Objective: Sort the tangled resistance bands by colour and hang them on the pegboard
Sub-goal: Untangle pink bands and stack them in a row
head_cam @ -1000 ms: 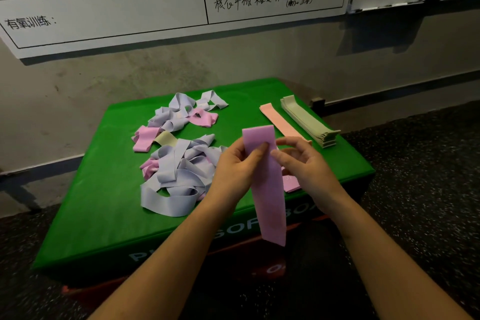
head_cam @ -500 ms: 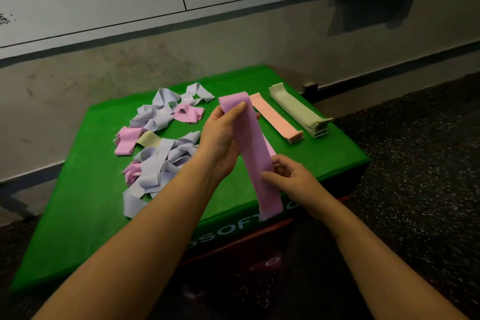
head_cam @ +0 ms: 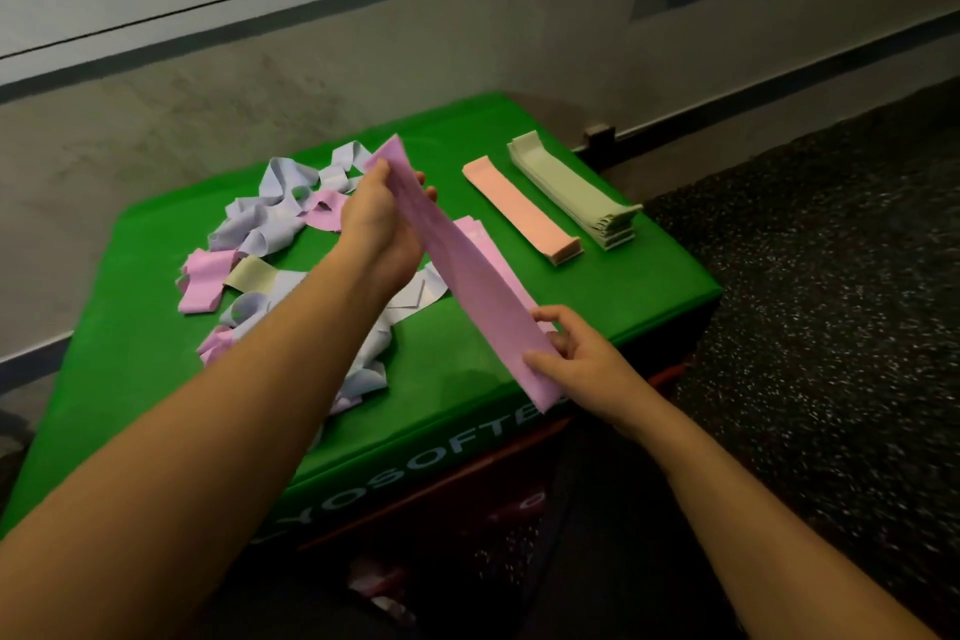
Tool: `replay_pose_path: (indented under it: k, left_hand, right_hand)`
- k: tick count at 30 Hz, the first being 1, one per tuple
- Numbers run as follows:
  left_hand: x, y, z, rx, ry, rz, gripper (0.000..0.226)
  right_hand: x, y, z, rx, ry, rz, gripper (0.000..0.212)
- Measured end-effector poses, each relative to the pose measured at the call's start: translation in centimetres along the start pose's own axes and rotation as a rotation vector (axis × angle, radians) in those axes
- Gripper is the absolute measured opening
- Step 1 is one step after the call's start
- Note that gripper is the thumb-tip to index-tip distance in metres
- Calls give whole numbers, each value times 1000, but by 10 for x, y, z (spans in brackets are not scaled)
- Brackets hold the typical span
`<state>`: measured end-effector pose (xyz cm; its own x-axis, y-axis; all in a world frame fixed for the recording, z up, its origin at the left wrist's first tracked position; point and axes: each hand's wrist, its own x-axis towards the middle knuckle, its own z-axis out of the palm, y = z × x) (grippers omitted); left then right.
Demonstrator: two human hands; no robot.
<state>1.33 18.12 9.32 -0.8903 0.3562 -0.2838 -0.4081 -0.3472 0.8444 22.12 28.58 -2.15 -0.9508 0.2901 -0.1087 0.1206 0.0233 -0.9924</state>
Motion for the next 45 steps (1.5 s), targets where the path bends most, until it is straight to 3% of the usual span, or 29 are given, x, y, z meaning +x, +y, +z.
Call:
replay_pose_path:
  k: [9, 12, 17, 20, 22, 25, 28, 38, 45]
  left_hand:
    - [47, -16, 3, 60, 123, -23, 30]
    - [59, -25, 6, 128, 146, -33, 31]
    - [82, -32, 9, 263, 156, -41, 29]
    - [98, -36, 12, 314, 162, -34, 23]
    - [108, -41, 14, 373, 154, -20, 15]
    - [120, -46, 16, 422, 127, -21, 11]
    - [131, -52, 15, 459, 95, -33, 9]
    - [163, -76, 1, 743, 62, 34, 8]
    - [174, -87, -10, 934, 16, 82, 9]
  right_hand:
    - [-1, 14, -25, 101, 237, -148, 26]
    - [0, 10, -34, 56, 181, -172, 25]
    - [3, 17, -50, -121, -93, -173, 53]
    - [11, 17, -55, -302, 11, -239, 36]
    - [19, 17, -57, -430, 66, -377, 20]
    - [31, 27, -62, -688, 125, -579, 24]
    - [43, 36, -66, -788, 61, -662, 25]
    - [67, 57, -66, -946, -131, -631, 9]
    - [68, 62, -72, -930, -197, -613, 16]
